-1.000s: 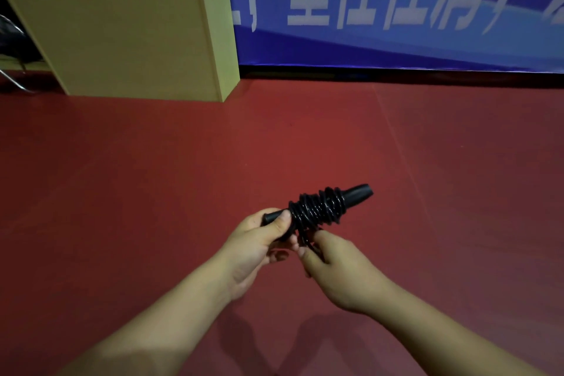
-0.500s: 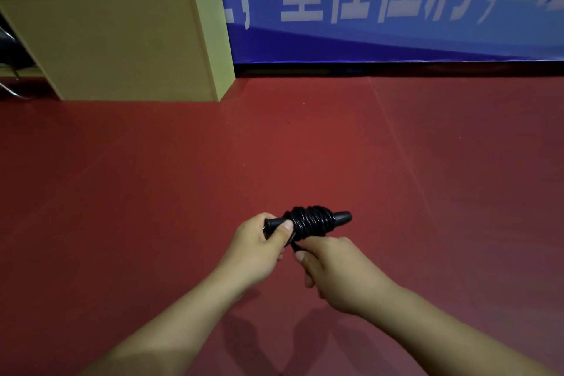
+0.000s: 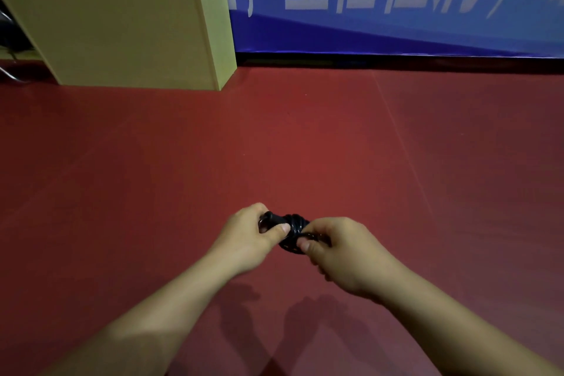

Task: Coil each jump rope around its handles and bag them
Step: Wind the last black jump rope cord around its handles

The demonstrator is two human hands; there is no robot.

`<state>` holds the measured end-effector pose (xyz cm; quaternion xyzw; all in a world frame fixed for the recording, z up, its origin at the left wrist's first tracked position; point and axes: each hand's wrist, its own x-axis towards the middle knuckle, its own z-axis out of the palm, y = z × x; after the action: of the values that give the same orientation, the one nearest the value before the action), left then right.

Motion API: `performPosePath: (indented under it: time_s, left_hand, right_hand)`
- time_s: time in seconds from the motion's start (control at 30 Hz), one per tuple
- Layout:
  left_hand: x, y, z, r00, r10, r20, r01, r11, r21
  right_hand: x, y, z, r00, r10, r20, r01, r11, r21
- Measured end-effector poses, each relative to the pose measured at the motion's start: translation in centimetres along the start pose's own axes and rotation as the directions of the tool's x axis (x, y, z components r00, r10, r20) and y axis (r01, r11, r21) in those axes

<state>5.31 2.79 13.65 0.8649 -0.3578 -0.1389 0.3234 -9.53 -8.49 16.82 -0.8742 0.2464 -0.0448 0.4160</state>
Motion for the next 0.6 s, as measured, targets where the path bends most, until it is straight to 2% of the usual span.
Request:
performPosePath:
  time_s: [0.1,0.2,0.33,0.4,0.5,0.6]
  left_hand:
    - [0.1,-0.3,0.2,0.999,-0.012,0.042,0.013,1.000,-0.029]
    - [0.1,-0.3,0.2,0.988,0.045,0.147,-0.017,0.983,-0.185]
    - [-0.7,0.5,-0.1,0.929,0.151,0.338,0.050,0.853,-0.520]
    - [-0.9,0.8,-0.3,0.901,0.172,0.399,0.118,0.787,-0.605]
    - [-1.0,1.0,-0.7,0.892,0.137,0.432,0.222,0.699,-0.680]
    - [-1.2,1.3,-0.9,0.897,0.117,0.427,0.277,0.605,-0.746]
  right_hand:
    - [-0.2,-0.3,-0.5,0.999,-0.012,-0.037,0.012,1.000,-0.010]
    - [-0.3,-0.7,-0.8,0.999,0.002,-0.041,0.003,0.993,0.117]
    - [0.0,0.0,-1.0,0.992,0.025,-0.126,0.000,0.980,0.199]
    - [0.0,0.2,-1.1,0.992,0.052,-0.113,-0.015,0.953,0.303]
    - [-0.1,0.1,-1.4,0.995,0.095,-0.020,-0.067,0.821,0.568]
    - [-0.2,-0.3,-1.6,0.993,0.085,0.082,-0.118,0.666,0.737]
